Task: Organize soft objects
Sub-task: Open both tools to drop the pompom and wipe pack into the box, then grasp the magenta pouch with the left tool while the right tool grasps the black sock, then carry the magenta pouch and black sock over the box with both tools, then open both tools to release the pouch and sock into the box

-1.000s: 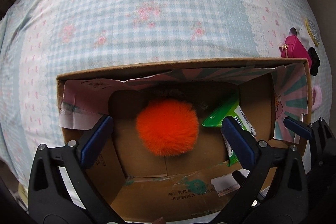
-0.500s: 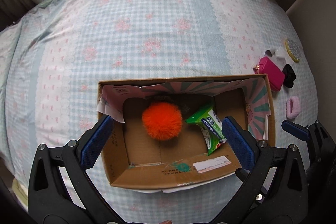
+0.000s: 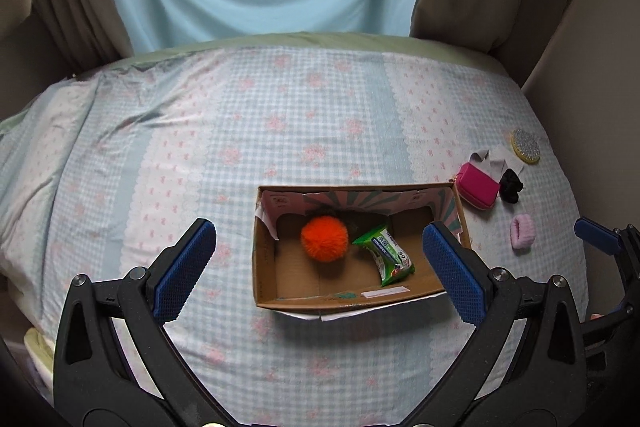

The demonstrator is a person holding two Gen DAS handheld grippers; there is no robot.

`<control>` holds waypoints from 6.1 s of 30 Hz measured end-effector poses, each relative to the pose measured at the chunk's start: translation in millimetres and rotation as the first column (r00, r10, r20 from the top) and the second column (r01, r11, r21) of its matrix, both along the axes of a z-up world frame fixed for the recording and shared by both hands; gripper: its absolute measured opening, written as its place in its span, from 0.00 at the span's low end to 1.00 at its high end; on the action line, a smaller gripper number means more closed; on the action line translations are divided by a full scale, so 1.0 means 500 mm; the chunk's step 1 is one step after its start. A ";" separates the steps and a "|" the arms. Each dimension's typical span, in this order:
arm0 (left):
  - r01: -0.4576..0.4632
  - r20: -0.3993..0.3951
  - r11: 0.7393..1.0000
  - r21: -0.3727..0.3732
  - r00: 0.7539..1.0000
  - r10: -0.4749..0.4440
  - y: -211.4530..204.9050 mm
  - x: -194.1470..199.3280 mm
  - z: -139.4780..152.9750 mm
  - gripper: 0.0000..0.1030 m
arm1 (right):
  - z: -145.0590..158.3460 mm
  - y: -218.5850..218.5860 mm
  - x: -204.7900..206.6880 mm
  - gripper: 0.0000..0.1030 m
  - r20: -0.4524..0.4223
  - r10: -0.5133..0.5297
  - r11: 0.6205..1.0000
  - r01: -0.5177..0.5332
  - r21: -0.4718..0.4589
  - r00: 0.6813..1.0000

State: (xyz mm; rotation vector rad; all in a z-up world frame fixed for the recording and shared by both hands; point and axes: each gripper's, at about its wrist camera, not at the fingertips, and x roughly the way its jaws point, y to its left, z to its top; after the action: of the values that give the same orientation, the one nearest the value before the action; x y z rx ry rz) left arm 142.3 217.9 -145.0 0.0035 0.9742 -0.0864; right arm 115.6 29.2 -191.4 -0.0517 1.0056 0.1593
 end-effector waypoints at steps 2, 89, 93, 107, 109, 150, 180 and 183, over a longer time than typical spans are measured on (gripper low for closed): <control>-0.013 0.029 1.000 -0.003 0.999 0.013 0.004 -0.028 0.029 1.00 | 0.028 0.000 -0.017 1.00 0.009 -0.017 1.000 0.017 -0.022 1.000; -0.458 -0.505 0.879 -0.131 0.794 0.338 -0.632 0.345 -0.621 0.55 | -0.516 -0.657 0.309 0.23 -0.501 -0.437 0.711 0.628 0.315 0.747; -0.465 -0.502 0.872 -0.151 0.796 0.338 -0.613 0.329 -0.610 0.47 | -0.508 -0.661 0.300 0.17 -0.490 -0.444 0.715 0.626 0.311 0.750; -0.425 -0.465 0.889 -0.170 0.830 0.308 -0.598 0.247 -0.510 0.41 | -0.439 -0.662 0.251 0.15 -0.445 -0.458 0.718 0.616 0.324 0.769; -0.413 -0.451 0.893 -0.178 0.841 0.299 -0.602 0.235 -0.482 0.41 | -0.414 -0.661 0.240 0.15 -0.427 -0.459 0.728 0.606 0.322 0.779; -0.209 -0.186 0.947 -0.243 0.968 0.166 -0.197 0.019 -0.042 0.41 | 0.090 -0.265 0.005 0.15 -0.056 -0.246 0.935 0.253 0.250 0.968; 0.072 -0.469 0.997 0.034 0.882 -0.048 -0.009 0.176 -0.402 0.41 | -0.249 0.045 0.230 0.15 -0.394 -0.164 0.978 0.201 0.054 0.905; 0.149 -0.481 0.986 0.070 0.871 -0.097 -0.041 0.167 -0.426 0.41 | -0.282 0.033 0.252 0.15 -0.426 -0.153 0.979 0.195 0.056 0.891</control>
State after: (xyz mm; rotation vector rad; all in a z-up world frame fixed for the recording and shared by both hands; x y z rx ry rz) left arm 225.6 197.4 -357.8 0.1486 1.4745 -0.1582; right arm 241.6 45.5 -332.6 0.1701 1.4274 0.0538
